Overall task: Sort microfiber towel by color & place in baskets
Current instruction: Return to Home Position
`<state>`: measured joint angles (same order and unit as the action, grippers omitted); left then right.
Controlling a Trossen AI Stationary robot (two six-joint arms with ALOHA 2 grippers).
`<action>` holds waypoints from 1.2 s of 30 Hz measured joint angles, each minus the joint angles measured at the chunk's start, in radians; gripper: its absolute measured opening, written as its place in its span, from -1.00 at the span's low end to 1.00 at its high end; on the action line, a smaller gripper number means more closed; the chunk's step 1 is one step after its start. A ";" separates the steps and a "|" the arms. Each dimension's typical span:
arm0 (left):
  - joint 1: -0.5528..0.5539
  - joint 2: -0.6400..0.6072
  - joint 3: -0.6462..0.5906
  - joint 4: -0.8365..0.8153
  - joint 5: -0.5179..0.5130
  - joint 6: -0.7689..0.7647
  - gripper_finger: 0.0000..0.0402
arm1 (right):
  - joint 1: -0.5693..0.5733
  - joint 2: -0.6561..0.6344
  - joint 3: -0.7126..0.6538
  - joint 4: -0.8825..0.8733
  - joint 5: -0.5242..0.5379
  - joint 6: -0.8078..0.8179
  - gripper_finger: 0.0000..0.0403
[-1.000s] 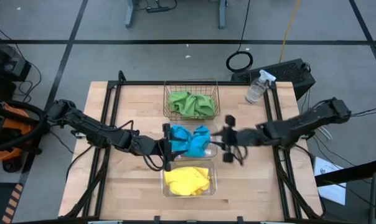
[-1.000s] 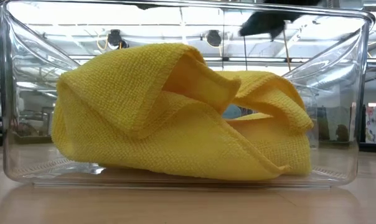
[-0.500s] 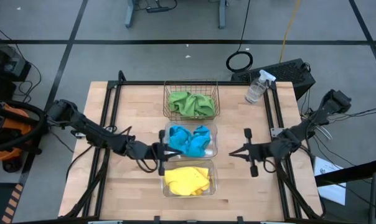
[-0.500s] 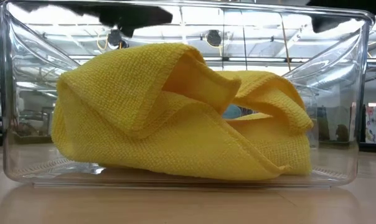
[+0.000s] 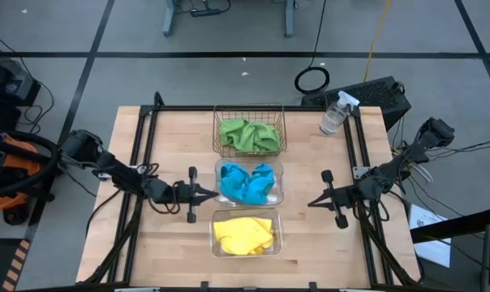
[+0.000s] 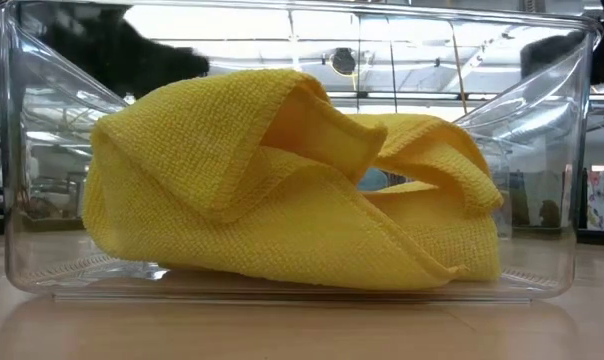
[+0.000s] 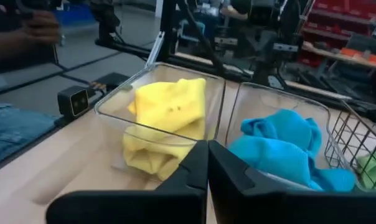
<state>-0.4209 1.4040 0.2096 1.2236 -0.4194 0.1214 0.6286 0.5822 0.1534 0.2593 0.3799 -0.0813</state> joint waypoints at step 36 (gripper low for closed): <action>0.035 -0.068 -0.206 0.247 0.057 0.027 -0.96 | -0.059 -0.166 -0.139 0.007 -0.015 0.017 -1.00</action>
<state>-0.3855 1.3355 0.0040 1.4709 -0.3622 0.1484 0.5697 0.4161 0.0143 0.2658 0.3647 -0.0647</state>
